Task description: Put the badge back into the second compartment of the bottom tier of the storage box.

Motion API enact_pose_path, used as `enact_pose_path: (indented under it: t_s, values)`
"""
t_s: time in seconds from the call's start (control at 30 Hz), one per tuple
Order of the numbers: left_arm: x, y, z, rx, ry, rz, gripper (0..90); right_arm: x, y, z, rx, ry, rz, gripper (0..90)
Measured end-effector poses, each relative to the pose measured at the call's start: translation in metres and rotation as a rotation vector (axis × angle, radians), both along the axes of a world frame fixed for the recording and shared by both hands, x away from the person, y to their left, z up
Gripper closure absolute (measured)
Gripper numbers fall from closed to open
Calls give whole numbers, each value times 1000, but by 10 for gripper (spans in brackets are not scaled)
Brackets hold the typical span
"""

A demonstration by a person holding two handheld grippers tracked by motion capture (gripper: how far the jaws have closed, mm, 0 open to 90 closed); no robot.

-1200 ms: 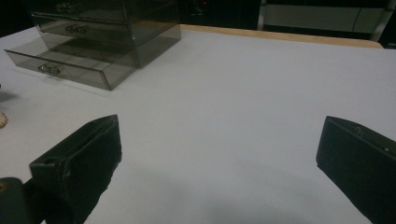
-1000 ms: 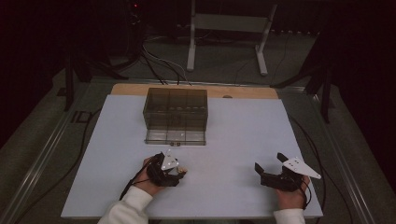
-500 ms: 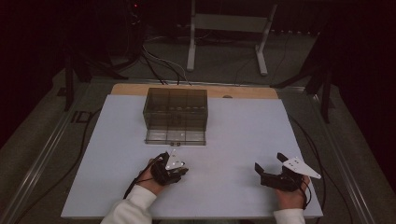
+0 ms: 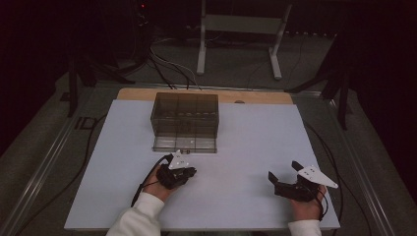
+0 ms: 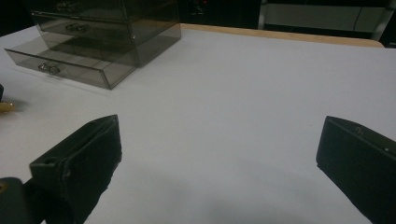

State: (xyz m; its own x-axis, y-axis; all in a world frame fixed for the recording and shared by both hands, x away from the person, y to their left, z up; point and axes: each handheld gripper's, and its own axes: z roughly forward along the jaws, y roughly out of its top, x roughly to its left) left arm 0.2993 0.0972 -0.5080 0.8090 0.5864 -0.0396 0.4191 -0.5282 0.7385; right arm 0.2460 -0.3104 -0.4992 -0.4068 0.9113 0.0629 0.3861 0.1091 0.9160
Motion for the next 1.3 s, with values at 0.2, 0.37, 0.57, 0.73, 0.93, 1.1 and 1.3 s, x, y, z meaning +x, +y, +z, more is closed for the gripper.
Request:
enact_pose_path:
  t_s: [0.2,0.37,0.57,0.73,0.93,1.1,1.3]
  values:
    - [1,4,2,-17,13,6,831,0,0,0,0,2,0,4]
    - [2,8,3,-22,22,2,840,0,0,0,0,4,1,4]
    - [3,9,4,-30,36,10,876,0,0,0,1,6,0,4]
    - [5,12,5,-32,51,30,894,1,0,0,3,7,0,4]
    - [5,12,4,-35,63,26,889,0,0,0,2,7,1,4]
    - [4,11,5,-25,57,35,895,0,0,0,4,8,0,4]
    - [5,11,6,-22,63,46,898,1,0,0,4,8,0,4]
